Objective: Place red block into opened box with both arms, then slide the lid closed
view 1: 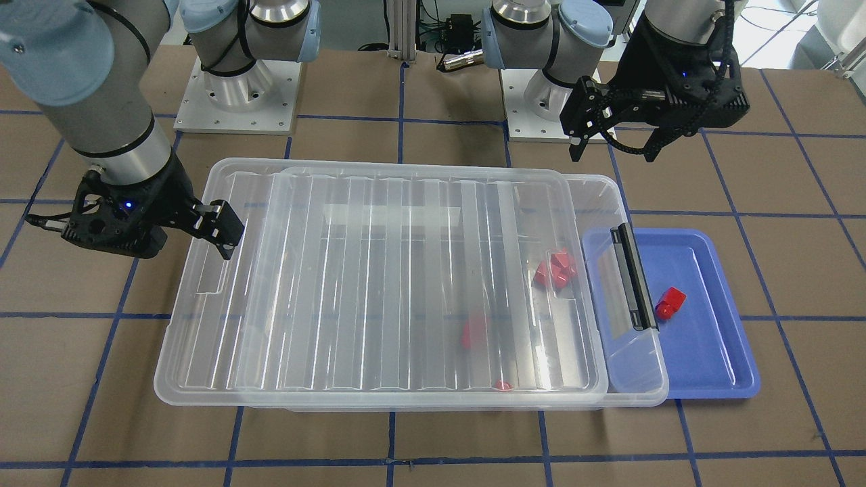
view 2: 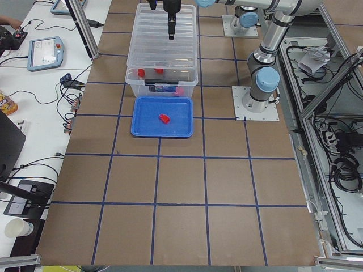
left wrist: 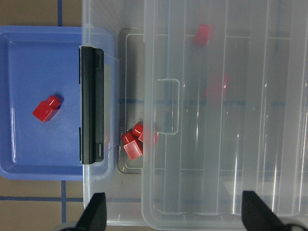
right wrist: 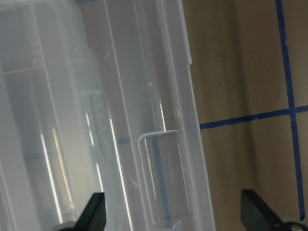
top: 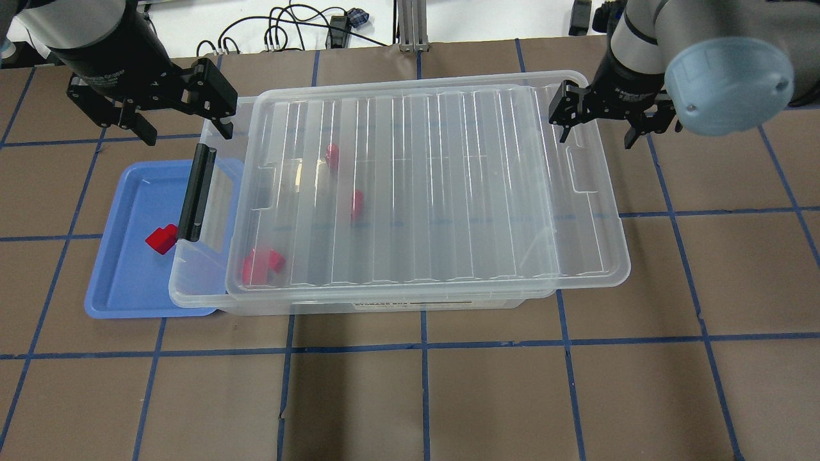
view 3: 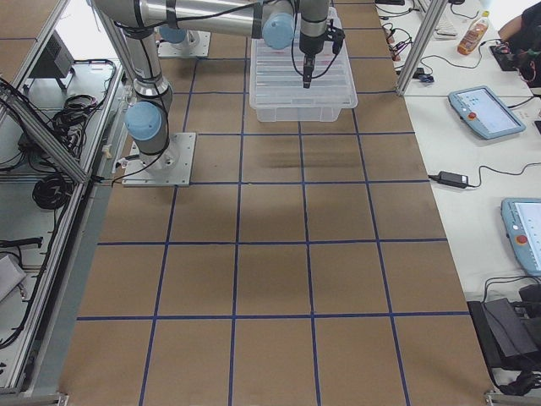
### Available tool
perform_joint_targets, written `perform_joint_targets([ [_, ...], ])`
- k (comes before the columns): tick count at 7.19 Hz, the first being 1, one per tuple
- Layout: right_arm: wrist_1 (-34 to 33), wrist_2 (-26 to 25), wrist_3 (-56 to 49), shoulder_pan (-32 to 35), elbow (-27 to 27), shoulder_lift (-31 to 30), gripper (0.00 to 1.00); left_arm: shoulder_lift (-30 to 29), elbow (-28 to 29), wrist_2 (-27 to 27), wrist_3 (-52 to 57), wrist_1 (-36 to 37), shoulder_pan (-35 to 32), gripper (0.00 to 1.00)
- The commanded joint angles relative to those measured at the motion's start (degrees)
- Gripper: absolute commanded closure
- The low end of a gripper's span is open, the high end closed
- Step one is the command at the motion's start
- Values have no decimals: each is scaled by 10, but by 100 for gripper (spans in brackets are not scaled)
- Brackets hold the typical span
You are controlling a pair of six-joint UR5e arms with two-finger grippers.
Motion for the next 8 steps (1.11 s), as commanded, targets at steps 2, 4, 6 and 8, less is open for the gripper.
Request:
perform_joint_targets([
  [2, -84, -39, -13, -15, 73, -2, 0, -1, 1, 0, -2, 1, 0, 0],
  [4, -86, -65, -17, -28, 73, -2, 0, 0, 1, 0, -2, 1, 0, 0],
  [6, -86, -67, -42, -50, 73, -3, 0, 0, 1, 0, -2, 1, 0, 0],
  [8, -85, -79, -74, -99, 72, -5, 0, 0, 0, 0, -4, 1, 0, 0],
])
